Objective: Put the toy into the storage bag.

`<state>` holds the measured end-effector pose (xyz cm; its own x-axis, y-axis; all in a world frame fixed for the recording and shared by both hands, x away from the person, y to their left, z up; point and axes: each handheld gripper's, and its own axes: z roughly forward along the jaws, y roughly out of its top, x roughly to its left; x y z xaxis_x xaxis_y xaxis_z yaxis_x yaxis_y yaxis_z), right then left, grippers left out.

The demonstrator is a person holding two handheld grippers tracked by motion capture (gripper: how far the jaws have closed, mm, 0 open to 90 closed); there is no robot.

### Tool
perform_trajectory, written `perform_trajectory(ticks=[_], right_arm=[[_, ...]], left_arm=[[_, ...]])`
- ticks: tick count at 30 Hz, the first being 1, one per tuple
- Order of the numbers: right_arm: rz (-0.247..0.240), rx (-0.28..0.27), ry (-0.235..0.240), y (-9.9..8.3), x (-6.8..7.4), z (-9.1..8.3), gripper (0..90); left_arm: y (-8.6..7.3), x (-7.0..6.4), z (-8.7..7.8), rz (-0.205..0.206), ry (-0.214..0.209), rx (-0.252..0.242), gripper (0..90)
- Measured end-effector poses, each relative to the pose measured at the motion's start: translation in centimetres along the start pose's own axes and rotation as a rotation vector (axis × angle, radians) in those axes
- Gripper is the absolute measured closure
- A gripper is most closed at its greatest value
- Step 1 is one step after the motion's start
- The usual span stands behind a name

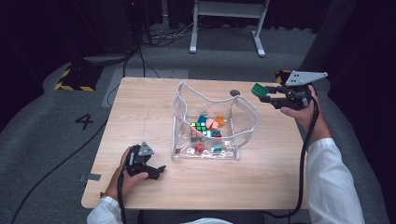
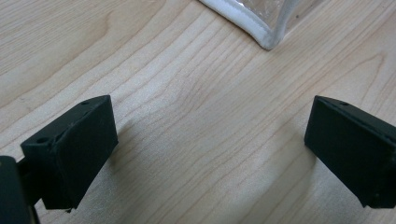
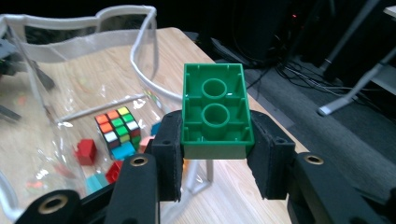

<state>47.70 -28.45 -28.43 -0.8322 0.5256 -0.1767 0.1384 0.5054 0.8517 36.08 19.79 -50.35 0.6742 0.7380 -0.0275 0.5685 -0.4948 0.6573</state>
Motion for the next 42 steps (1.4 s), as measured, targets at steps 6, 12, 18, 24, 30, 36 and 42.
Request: perform_trajectory(ticks=[6,12,18,24,30,36,42], right_arm=[[-0.045,-0.001,0.046,1.2,1.1,1.9,59.0],[-0.076,0.014,0.120,2.1,2.5,3.8,59.0],[-0.137,0.074,0.181,2.8,4.4,5.6,59.0],[-0.200,0.101,0.227,3.4,6.2,7.4,59.0],[-0.244,0.181,0.275,3.8,7.0,9.8,59.1],[-0.264,0.290,0.286,3.7,7.0,11.8,59.0],[-0.279,0.411,0.293,3.2,6.8,13.4,59.1]], left_arm=[[0.0,0.0,0.0,0.000,-0.001,0.002,2.4],[0.0,0.0,0.0,0.000,-0.001,0.002,2.4],[0.0,0.0,0.0,0.000,-0.001,0.002,2.4],[0.0,0.0,0.0,0.000,-0.001,0.002,2.4],[0.0,0.0,0.0,0.000,0.000,0.002,2.4],[0.0,0.0,0.0,0.000,-0.001,0.002,2.4],[0.0,0.0,0.0,0.000,-0.001,0.002,2.4]])
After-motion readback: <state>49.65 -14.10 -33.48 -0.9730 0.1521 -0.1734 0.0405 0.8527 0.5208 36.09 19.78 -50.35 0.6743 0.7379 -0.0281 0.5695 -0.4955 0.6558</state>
